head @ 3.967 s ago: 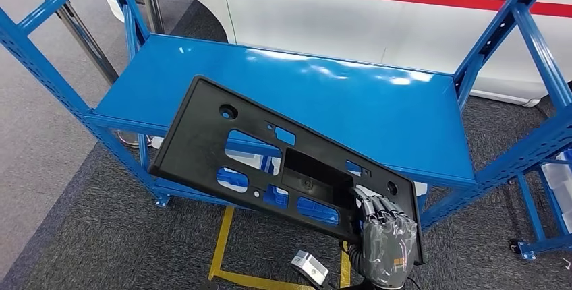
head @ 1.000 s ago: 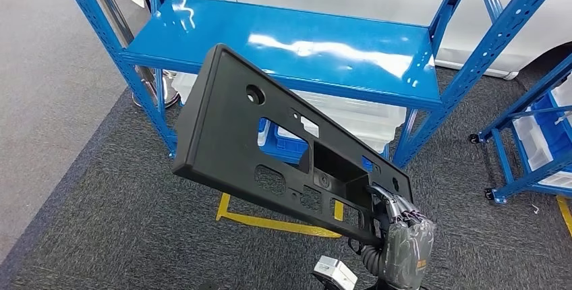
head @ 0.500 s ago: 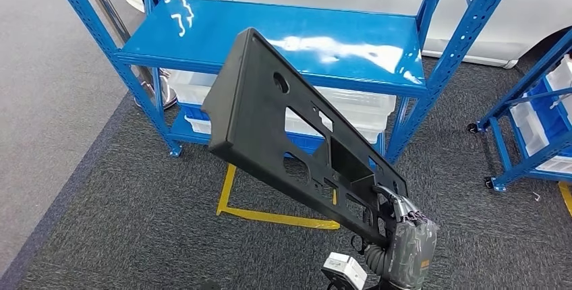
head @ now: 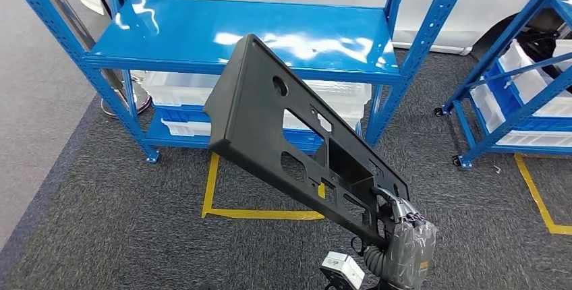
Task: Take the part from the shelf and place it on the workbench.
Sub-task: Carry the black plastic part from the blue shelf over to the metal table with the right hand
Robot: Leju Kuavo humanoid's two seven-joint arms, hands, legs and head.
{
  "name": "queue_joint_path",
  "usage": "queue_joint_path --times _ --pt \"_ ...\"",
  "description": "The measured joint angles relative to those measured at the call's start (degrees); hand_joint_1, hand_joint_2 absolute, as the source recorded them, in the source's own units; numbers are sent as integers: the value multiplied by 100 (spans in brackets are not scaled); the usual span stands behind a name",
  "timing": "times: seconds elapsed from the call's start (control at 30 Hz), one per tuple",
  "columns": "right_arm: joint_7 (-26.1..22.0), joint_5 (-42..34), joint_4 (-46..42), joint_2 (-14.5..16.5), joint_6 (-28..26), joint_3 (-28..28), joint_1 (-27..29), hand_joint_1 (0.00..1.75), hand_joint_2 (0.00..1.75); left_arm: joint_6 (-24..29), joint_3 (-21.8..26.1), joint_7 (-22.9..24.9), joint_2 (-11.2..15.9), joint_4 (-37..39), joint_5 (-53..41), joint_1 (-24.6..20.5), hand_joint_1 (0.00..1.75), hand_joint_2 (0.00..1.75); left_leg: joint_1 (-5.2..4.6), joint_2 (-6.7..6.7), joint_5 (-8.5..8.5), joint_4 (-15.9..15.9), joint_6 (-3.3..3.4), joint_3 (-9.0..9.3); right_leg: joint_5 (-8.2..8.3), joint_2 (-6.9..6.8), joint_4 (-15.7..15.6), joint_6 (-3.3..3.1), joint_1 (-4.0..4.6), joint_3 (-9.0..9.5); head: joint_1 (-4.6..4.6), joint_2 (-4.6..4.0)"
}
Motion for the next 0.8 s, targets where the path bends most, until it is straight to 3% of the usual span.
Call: queue_joint_path --times 0.03,0.07,0.13,0.2,0.27,0.33,0.43,0.47,0.5,0.53,0.57,0.63,0.7,0.73,0.8 --pt "-2 -2 4 -1 0 -10 8 175 175 0 3 0 1 0 0 3 0 175 -2 61 -2 3 -2 0 103 -20 -82 3 -5 62 1 0" --pt "-3 -4 4 -2 0 -18 14 175 175 0 4 -1 1 0 0 2 0 175 -3 114 -6 6 -8 8 287 -65 -381 -6 -4 233 1 0" --pt "-4 -7 3 -2 0 -27 13 175 175 0 4 -2 0 0 0 -1 0 175 -24 204 -27 15 -39 30 604 -310 -1185 -58 36 656 1 0" --pt "-7 -9 3 -2 0 -33 10 175 175 0 5 -2 1 0 1 0 0 175 -58 293 -44 29 -92 35 687 -480 -1580 -120 89 829 -3 0" --pt "-15 -7 2 -1 0 -49 22 175 175 0 7 -4 2 0 2 -4 0 175 -74 390 -58 36 -147 37 696 -395 -1610 -172 94 803 -6 0" --pt "-38 -3 -5 1 0 -76 34 175 175 4 7 -10 2 0 2 -12 0 175 -59 279 -193 171 -201 -5 734 -282 -1647 -245 61 796 -5 0" --pt "-93 -20 -26 11 0 -138 43 175 175 11 10 -21 3 0 8 3 0 175 -26 -83 -735 1123 -247 -411 768 -112 -1666 -322 39 782 -8 0" --pt "-111 -33 -30 14 0 -168 51 175 175 11 11 -21 4 0 13 15 0 175 -21 -120 -859 1468 -256 -567 770 -46 -1659 -325 41 777 -8 0" --pt "-131 -49 -31 14 0 -202 61 175 175 11 13 -21 5 0 16 26 0 175 -18 -131 -876 1656 -262 -656 770 23 -1646 -326 40 774 -8 0" --pt "-158 -65 -39 17 0 -241 76 175 175 11 14 -21 8 0 20 31 0 175 -13 -136 -779 1634 -265 -653 767 97 -1627 -323 37 770 -8 0" --pt "-194 -83 -56 27 0 -285 95 175 175 11 15 -22 9 0 20 32 0 175 -5 -154 -589 1404 -265 -556 760 169 -1605 -314 31 768 -9 0" --pt "-290 -133 -115 74 0 -400 129 175 175 10 16 -29 12 1 19 35 0 175 26 -363 -209 668 -259 -244 738 308 -1545 -276 23 746 -8 0" --pt "-402 -223 -191 143 -2 -552 162 175 175 10 17 -44 13 3 19 35 0 175 41 -600 -106 242 -239 -70 738 431 -1488 -212 16 675 -6 0" --pt "-453 -277 -230 173 -3 -635 187 175 175 12 18 -50 13 4 19 36 0 175 33 -643 -128 213 -223 -62 755 487 -1480 -172 11 638 -7 0" --pt "-528 -365 -302 218 -5 -797 258 175 175 19 21 -56 12 4 20 33 0 175 32 -532 -99 175 -159 -60 780 545 -1476 -97 -8 596 -7 0"
